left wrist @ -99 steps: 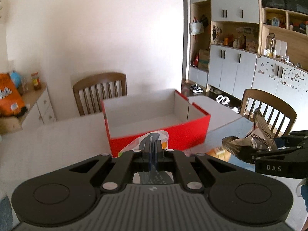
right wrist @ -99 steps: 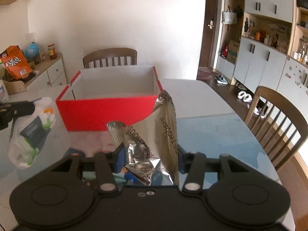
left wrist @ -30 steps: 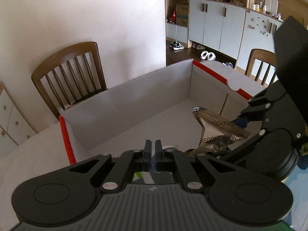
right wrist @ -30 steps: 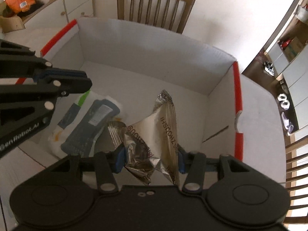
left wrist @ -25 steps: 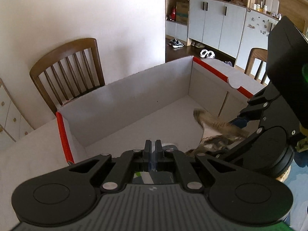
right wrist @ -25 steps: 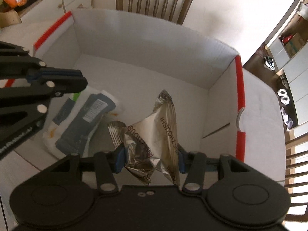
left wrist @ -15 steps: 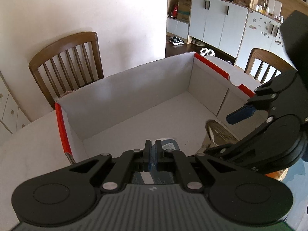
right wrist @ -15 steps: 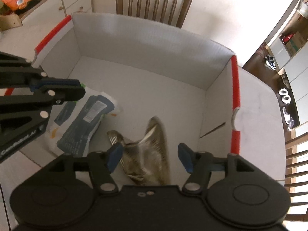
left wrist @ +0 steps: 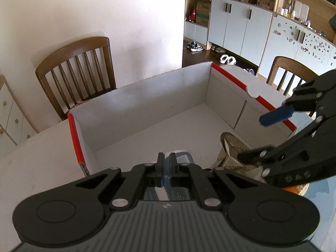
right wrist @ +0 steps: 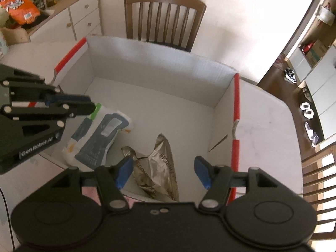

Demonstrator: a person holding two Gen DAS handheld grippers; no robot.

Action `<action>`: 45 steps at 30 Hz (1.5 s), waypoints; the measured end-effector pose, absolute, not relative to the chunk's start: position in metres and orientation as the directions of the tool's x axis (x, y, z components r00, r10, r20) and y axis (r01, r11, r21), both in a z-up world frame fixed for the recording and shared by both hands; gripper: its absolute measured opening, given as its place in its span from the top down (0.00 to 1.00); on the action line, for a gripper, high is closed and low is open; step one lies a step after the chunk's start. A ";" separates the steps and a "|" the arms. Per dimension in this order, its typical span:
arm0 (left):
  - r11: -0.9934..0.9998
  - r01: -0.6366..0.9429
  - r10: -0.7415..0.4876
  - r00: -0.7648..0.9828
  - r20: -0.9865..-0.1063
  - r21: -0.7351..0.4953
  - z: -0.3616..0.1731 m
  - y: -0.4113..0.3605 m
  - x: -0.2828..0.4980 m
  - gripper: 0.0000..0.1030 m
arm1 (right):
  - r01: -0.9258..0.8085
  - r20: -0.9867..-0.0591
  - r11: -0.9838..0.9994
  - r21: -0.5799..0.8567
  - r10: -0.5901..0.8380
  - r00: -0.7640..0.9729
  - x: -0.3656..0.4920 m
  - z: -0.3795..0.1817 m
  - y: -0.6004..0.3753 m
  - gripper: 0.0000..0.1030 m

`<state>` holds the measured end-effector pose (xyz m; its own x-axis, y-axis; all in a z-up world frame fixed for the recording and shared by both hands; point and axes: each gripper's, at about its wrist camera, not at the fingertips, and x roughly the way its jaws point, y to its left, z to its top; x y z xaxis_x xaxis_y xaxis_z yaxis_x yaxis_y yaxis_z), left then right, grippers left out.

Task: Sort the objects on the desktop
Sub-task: 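Open right gripper dropping foil bag into box while left gripper releases white-green bag, then withdraw both open tools from the box back over the table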

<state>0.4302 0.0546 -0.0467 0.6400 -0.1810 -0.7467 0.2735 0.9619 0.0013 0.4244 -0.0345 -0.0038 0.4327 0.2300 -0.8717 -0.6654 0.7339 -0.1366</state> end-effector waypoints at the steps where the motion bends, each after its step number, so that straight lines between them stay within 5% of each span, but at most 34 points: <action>1: 0.961 0.275 -0.179 0.636 -0.750 0.004 -0.047 0.055 0.430 0.98 | -0.661 -0.869 0.739 -0.129 0.237 0.434 0.424 -0.002 -0.036 0.38; 11: 0.958 0.288 -0.186 0.603 -0.776 -0.007 -0.047 0.050 0.432 0.87 | -0.642 -0.848 0.760 -0.099 0.273 0.453 0.413 0.014 -0.044 0.32; 15: 0.959 0.282 -0.189 0.614 -0.767 -0.012 -0.043 0.050 0.430 0.46 | -0.625 -0.838 0.775 -0.097 0.275 0.471 0.409 0.019 -0.050 0.28; 25: 0.975 0.222 -0.168 0.634 -0.755 -0.030 -0.031 0.045 0.422 0.00 | -0.602 -0.811 0.796 -0.065 0.310 0.497 0.398 0.028 -0.078 0.23; 45: 0.990 0.144 -0.104 0.661 -0.743 -0.011 -0.001 0.018 0.368 0.00 | -0.621 -0.750 0.783 0.012 0.418 0.512 0.363 0.051 -0.128 0.07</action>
